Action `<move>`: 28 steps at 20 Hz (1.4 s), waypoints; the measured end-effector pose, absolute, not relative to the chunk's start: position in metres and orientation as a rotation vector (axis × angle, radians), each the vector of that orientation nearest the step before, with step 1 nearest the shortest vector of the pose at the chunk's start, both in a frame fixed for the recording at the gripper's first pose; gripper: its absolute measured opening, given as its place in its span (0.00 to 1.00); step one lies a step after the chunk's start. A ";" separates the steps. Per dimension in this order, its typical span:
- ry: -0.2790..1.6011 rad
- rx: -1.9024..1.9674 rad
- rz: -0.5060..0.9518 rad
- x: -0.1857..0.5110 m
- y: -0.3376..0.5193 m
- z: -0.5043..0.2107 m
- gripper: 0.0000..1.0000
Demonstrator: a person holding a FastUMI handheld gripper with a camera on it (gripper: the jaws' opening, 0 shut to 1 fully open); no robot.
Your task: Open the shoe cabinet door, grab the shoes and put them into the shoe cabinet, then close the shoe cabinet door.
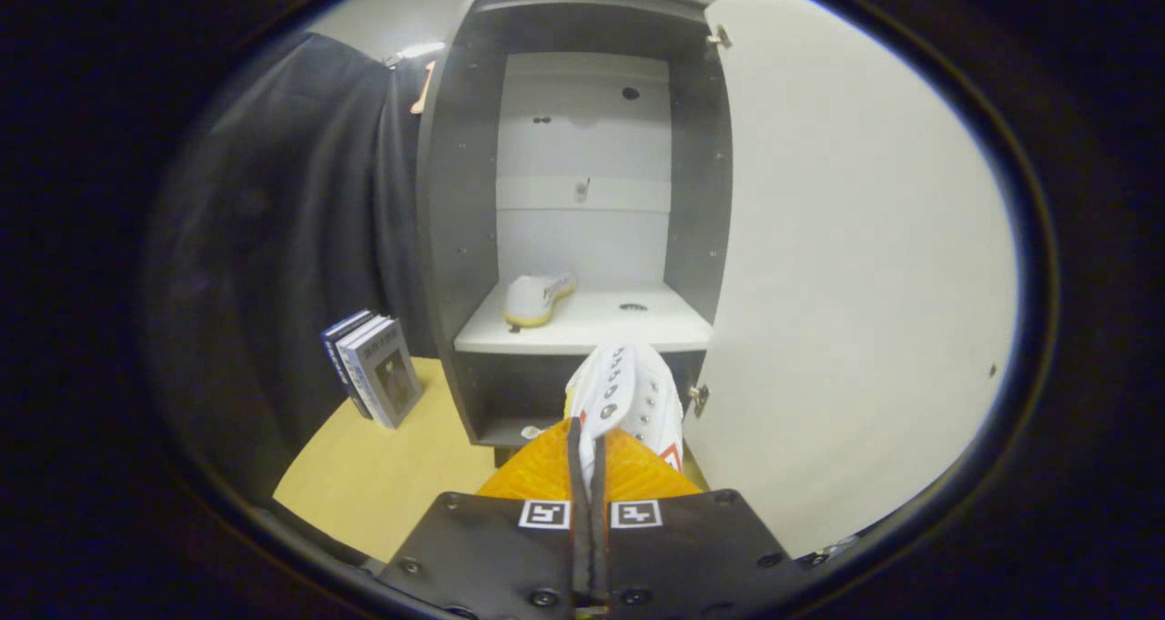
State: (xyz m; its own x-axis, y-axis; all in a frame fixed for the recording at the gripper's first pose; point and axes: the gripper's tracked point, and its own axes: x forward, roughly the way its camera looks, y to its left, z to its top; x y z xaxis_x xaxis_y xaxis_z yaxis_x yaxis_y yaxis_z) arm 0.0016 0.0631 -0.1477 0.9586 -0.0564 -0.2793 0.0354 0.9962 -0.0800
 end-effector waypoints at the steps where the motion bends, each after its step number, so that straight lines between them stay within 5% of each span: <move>1: 0.274 -0.076 -0.047 0.009 0.063 -0.138 0.02; 13: 0.218 -0.093 0.004 0.197 0.039 -0.088 0.02; 19: 0.282 -0.072 0.001 0.302 0.017 -0.120 0.02; 28: 0.383 -0.126 0.053 0.354 0.023 -0.167 0.02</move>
State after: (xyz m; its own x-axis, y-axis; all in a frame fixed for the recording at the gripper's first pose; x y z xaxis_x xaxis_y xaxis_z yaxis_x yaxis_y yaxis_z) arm 0.3537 0.0232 -0.1669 0.9264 0.0279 -0.3755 -0.0754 0.9908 -0.1124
